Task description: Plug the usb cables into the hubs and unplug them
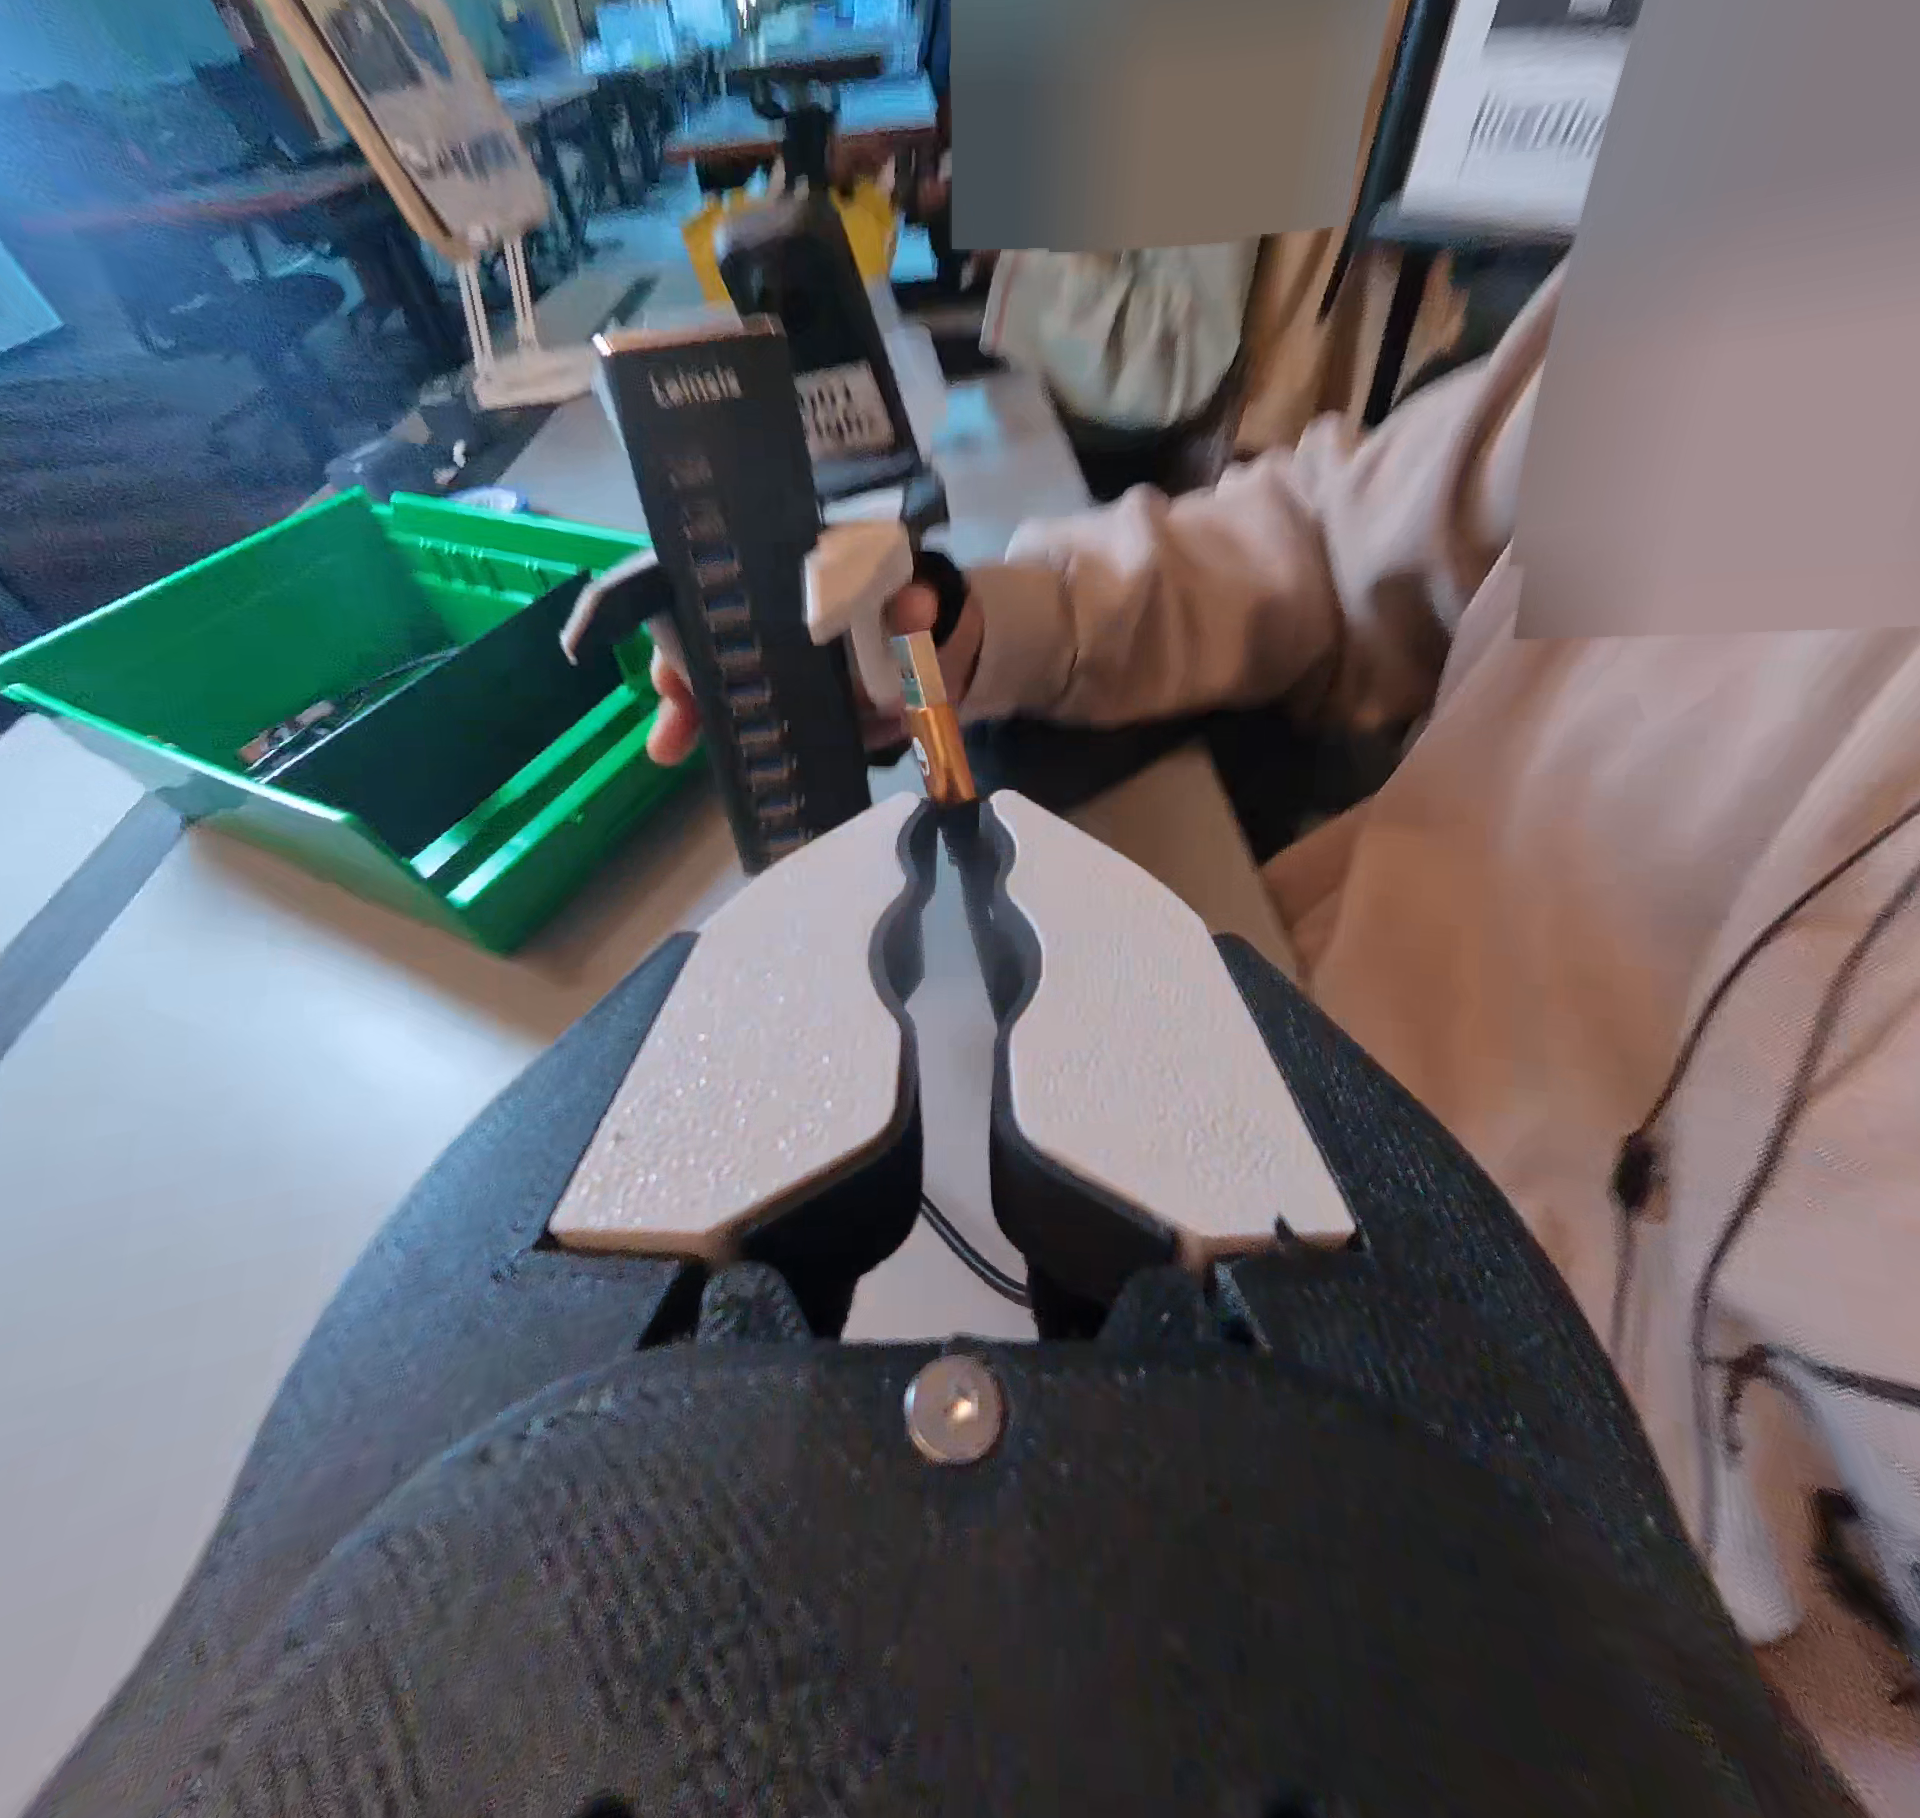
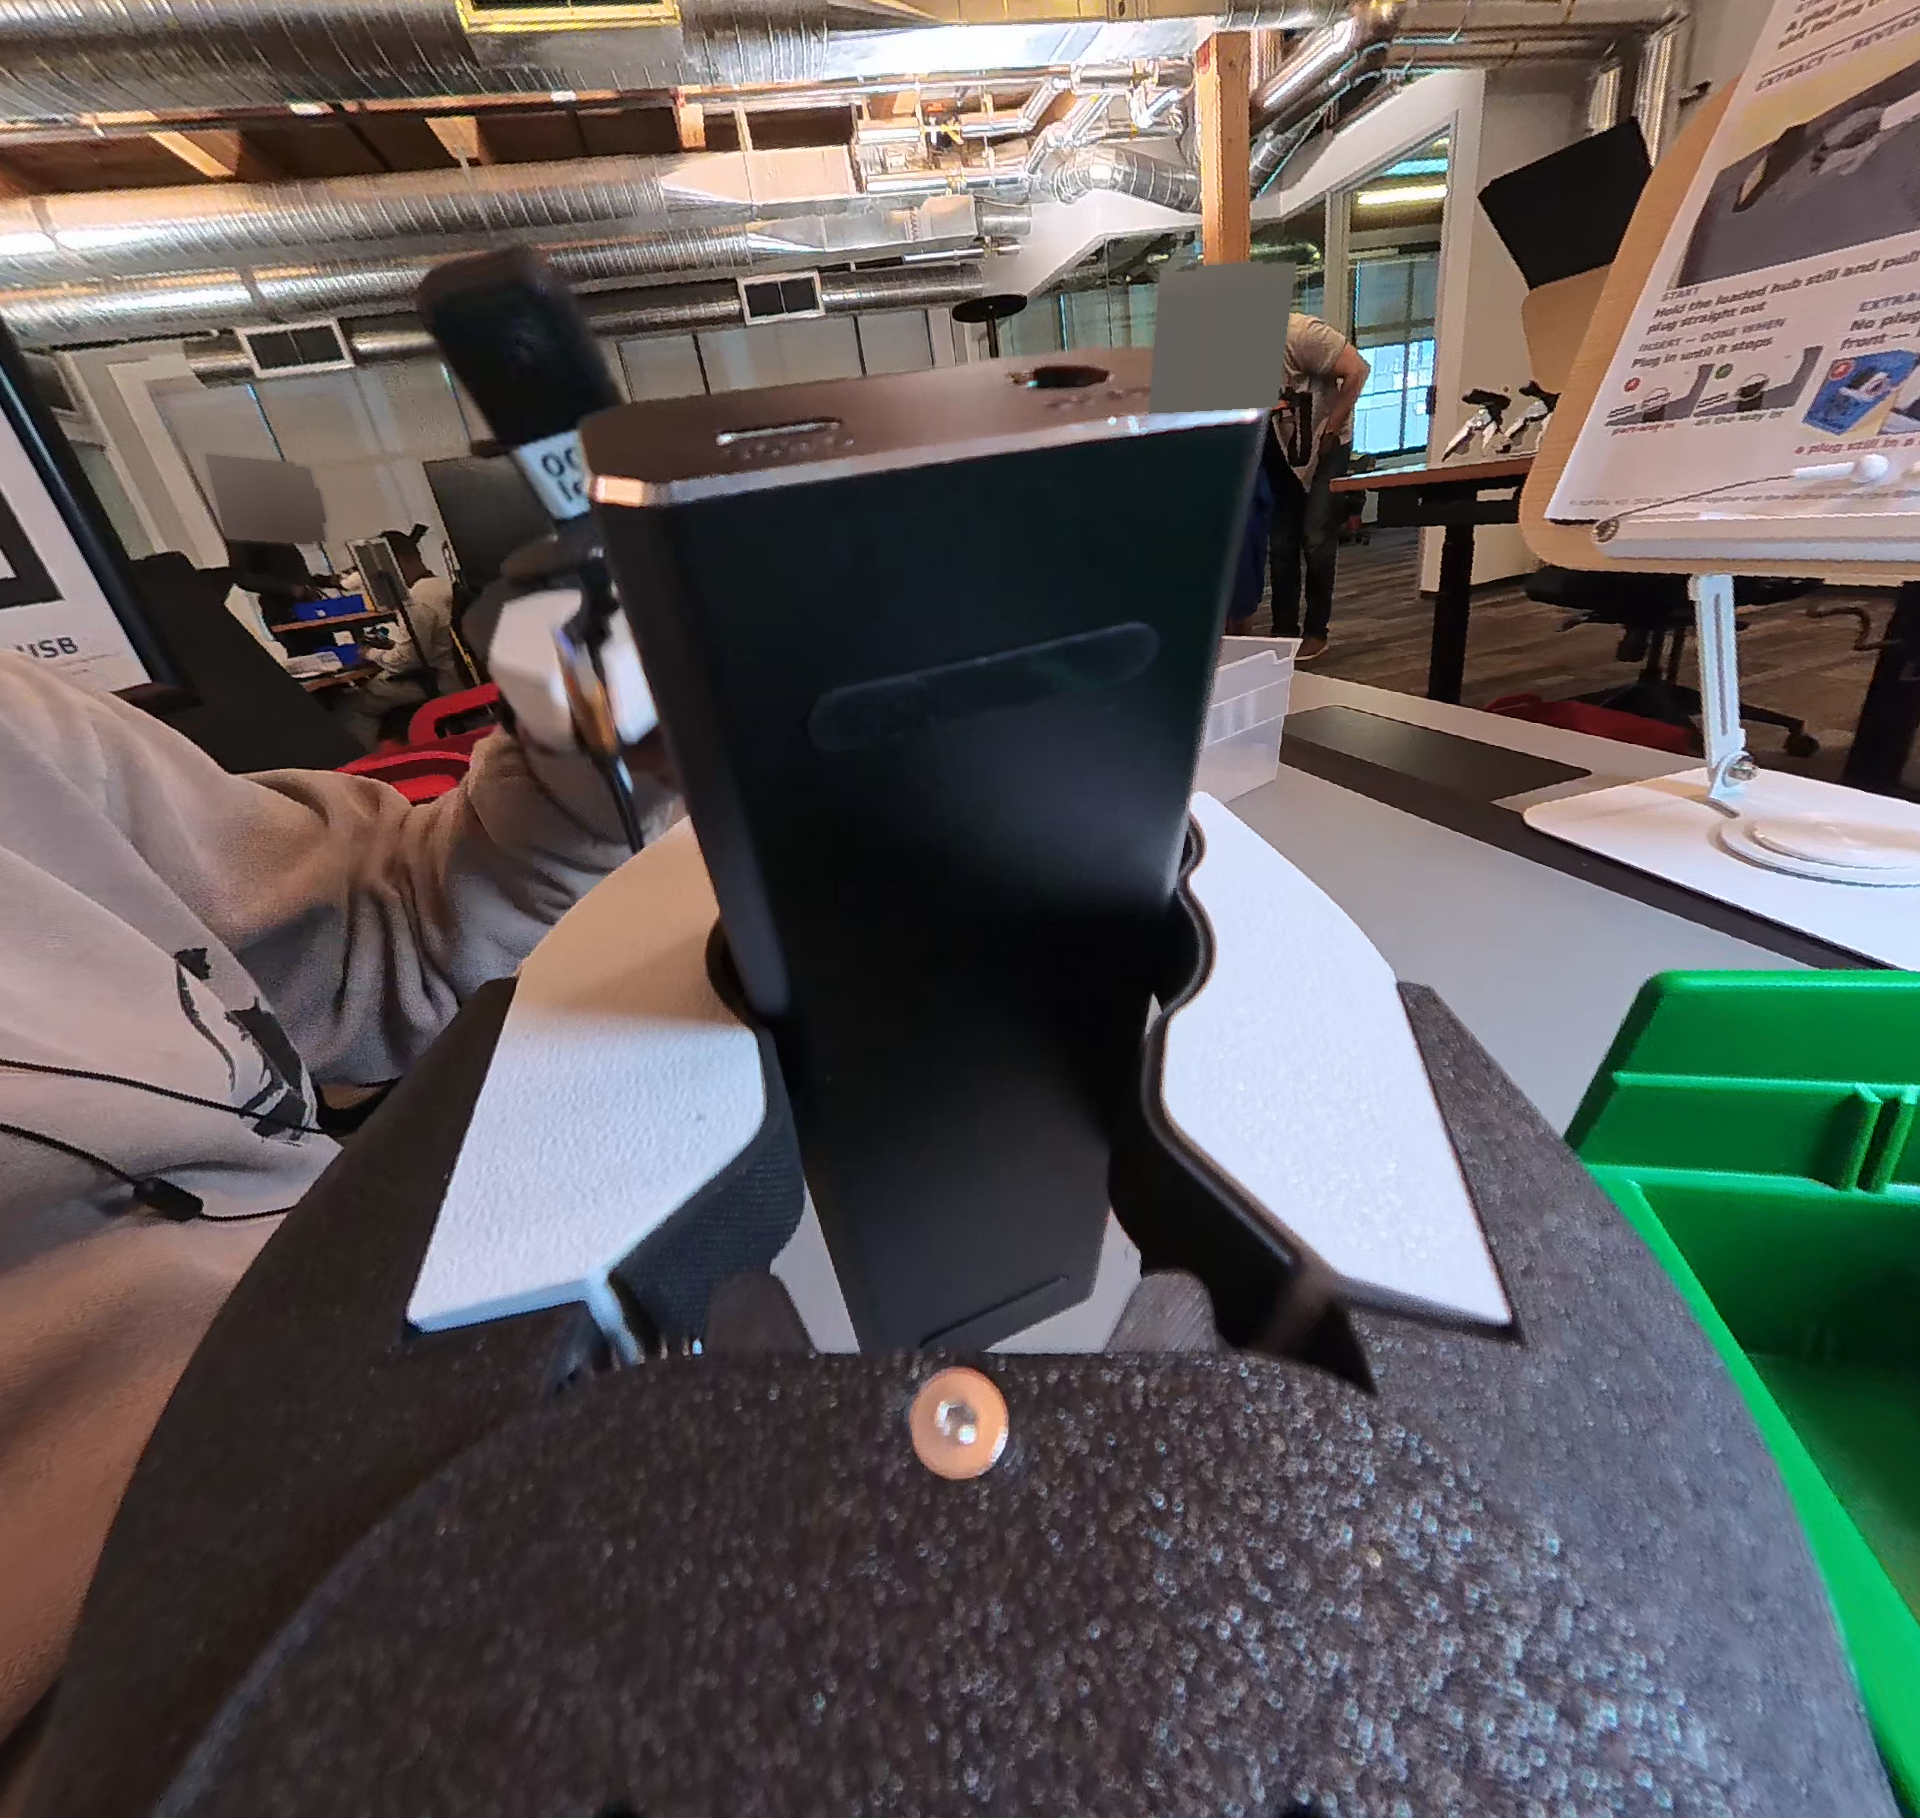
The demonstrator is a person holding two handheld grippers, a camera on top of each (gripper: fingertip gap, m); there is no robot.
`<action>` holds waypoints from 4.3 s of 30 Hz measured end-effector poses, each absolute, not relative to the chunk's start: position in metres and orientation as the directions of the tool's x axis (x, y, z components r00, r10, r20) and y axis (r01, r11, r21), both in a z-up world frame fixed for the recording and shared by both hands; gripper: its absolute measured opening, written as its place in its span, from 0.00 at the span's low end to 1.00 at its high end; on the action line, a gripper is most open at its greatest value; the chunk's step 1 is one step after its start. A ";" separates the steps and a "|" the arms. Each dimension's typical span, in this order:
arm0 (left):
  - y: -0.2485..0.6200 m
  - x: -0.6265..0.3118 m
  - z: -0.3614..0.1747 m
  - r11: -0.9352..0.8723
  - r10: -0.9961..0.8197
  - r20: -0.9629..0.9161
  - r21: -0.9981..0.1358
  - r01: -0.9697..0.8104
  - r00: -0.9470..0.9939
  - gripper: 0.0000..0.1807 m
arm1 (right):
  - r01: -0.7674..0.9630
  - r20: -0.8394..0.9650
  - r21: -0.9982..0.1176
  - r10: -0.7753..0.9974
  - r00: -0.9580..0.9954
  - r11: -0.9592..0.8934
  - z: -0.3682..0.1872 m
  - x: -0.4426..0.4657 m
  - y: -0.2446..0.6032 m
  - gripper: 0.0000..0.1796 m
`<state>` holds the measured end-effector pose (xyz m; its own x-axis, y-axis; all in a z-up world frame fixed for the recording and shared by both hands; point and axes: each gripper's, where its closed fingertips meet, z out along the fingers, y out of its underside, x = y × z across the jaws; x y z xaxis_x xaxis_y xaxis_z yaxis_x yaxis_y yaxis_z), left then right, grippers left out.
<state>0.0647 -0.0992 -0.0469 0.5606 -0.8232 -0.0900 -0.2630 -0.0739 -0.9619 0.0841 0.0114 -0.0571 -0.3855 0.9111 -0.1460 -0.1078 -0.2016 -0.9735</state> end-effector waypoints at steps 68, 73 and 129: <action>-0.036 0.004 -0.229 -0.556 -0.631 -0.049 -0.667 -0.496 0.774 0.14 | -0.077 -0.149 -0.978 0.909 -0.390 -0.193 -0.064 0.081 0.005 0.42; -0.037 -0.006 -0.230 -0.531 -0.643 -0.170 -0.604 -0.595 0.747 0.00 | -0.078 -0.149 -0.978 0.909 -0.390 -0.194 -0.063 0.081 0.005 0.42; -0.023 0.067 -0.100 -0.188 -0.700 -0.344 -0.757 -0.626 0.626 0.04 | 0.054 -0.171 -0.985 0.861 -0.480 -0.165 -0.092 0.066 -0.024 0.42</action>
